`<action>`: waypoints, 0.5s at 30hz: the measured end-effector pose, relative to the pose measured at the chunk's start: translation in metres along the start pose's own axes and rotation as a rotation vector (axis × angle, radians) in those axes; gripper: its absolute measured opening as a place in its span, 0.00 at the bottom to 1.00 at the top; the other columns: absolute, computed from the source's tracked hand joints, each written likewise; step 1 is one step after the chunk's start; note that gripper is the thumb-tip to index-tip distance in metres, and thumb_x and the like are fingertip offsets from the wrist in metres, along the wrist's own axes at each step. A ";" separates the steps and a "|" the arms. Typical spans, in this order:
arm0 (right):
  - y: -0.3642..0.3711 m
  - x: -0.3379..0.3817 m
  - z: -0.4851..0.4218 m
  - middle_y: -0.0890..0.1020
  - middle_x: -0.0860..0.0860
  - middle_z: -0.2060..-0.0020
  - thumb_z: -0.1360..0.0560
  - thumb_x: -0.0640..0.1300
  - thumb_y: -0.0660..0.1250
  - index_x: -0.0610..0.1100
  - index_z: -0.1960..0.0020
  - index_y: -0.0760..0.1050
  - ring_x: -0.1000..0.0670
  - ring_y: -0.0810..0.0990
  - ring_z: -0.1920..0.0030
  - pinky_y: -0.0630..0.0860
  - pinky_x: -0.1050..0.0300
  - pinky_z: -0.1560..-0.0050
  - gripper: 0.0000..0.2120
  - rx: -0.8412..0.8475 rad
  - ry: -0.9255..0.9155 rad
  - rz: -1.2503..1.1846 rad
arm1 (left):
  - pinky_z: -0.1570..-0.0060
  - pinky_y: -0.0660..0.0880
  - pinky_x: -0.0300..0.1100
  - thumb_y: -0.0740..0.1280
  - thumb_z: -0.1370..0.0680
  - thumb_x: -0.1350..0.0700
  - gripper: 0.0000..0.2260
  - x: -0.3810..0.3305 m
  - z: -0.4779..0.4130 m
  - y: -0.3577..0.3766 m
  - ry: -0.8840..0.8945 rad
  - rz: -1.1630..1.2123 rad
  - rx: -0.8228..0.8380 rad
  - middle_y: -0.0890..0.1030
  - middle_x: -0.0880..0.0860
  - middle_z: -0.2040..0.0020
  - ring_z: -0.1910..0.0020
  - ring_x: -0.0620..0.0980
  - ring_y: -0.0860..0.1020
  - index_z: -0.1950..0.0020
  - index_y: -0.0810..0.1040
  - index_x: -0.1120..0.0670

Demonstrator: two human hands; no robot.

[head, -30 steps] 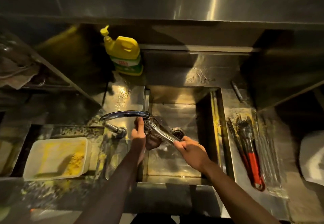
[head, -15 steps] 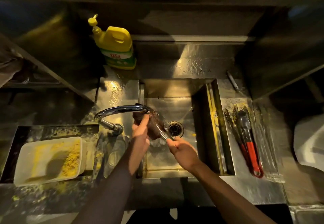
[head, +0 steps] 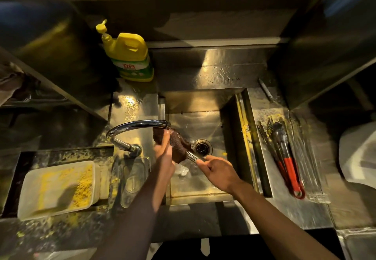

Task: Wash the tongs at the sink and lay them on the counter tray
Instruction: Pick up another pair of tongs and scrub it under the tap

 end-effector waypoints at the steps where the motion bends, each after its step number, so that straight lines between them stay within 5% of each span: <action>1: -0.001 -0.003 0.002 0.80 0.52 0.49 0.19 0.67 0.50 0.52 0.71 0.72 0.49 0.79 0.41 0.73 0.52 0.38 0.30 -0.016 0.001 -0.012 | 0.44 0.77 0.49 0.74 0.31 0.37 0.30 -0.011 0.001 -0.003 0.093 -0.116 -0.062 0.81 0.53 0.42 0.44 0.54 0.80 0.39 0.77 0.56; 3: -0.008 -0.010 0.004 0.81 0.51 0.52 0.19 0.67 0.50 0.50 0.68 0.75 0.51 0.80 0.49 0.75 0.53 0.44 0.30 -0.033 0.006 -0.025 | 0.46 0.77 0.48 0.72 0.28 0.40 0.21 -0.033 0.003 0.002 0.262 -0.284 0.008 0.83 0.53 0.48 0.48 0.53 0.81 0.44 0.79 0.53; 5: -0.019 -0.016 0.004 0.78 0.51 0.60 0.19 0.67 0.51 0.48 0.64 0.76 0.52 0.77 0.58 0.74 0.53 0.53 0.30 -0.029 0.021 -0.023 | 0.44 0.78 0.50 0.73 0.32 0.38 0.23 -0.039 0.007 0.008 0.294 -0.365 0.095 0.84 0.52 0.50 0.49 0.52 0.82 0.45 0.80 0.52; 8: -0.024 -0.003 0.000 0.78 0.50 0.64 0.20 0.69 0.49 0.46 0.62 0.77 0.52 0.76 0.62 0.71 0.53 0.57 0.32 -0.046 0.023 0.033 | 0.43 0.78 0.57 0.76 0.39 0.35 0.31 -0.020 0.013 0.001 0.128 -0.096 -0.017 0.84 0.54 0.48 0.48 0.55 0.82 0.44 0.78 0.52; 11: -0.014 0.010 -0.004 0.75 0.51 0.68 0.20 0.68 0.51 0.48 0.67 0.72 0.54 0.73 0.66 0.68 0.54 0.57 0.30 -0.011 0.024 0.034 | 0.48 0.79 0.51 0.76 0.30 0.44 0.16 -0.008 0.026 0.013 0.105 -0.062 0.017 0.82 0.52 0.55 0.54 0.54 0.82 0.51 0.75 0.51; 15: -0.027 -0.007 -0.002 0.78 0.51 0.64 0.26 0.76 0.45 0.47 0.61 0.77 0.52 0.77 0.62 0.76 0.52 0.55 0.37 -0.007 -0.001 0.108 | 0.59 0.79 0.43 0.72 0.24 0.48 0.08 -0.045 0.034 0.028 0.521 -0.560 0.335 0.84 0.47 0.65 0.64 0.45 0.83 0.54 0.82 0.52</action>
Point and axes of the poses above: each hand's wrist, its own z-axis away from the middle knuckle, its own y-axis out of the palm, x = y × z, the point moved 8 cm from there along -z, towards the middle knuckle
